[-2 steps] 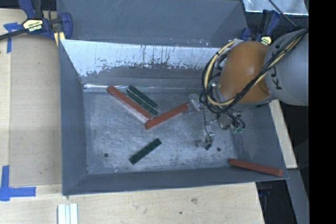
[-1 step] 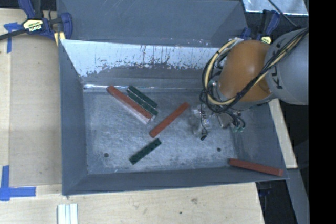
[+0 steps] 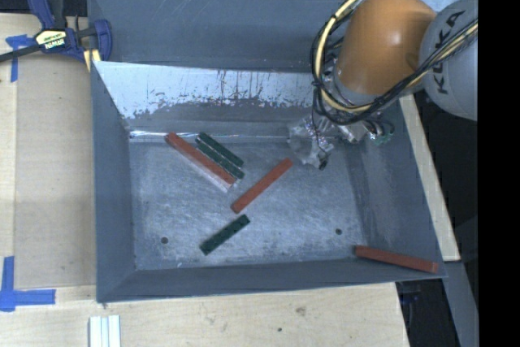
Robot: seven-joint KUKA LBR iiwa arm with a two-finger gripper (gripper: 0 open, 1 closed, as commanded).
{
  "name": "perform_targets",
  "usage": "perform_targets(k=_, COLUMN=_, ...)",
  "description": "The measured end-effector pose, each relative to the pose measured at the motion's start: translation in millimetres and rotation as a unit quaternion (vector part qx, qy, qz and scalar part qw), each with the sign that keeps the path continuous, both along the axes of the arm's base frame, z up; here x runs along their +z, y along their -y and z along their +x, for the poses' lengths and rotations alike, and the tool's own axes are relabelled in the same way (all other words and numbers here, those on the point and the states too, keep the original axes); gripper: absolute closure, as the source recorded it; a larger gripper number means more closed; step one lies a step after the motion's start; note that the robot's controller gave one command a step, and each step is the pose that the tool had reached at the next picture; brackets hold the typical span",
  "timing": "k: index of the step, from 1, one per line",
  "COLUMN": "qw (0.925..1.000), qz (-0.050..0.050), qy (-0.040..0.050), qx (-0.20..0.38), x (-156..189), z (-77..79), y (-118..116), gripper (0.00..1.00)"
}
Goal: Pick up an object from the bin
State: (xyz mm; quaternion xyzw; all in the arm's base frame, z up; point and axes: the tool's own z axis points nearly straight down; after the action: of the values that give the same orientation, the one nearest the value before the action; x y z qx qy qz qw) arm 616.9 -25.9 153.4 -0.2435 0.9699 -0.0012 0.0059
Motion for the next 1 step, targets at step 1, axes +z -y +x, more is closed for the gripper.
perform_targets(k=1, qw=1.0000, qz=0.000, qy=-0.0033, qx=-0.002, x=-2.8, z=-2.0, y=1.0, gripper=0.00)
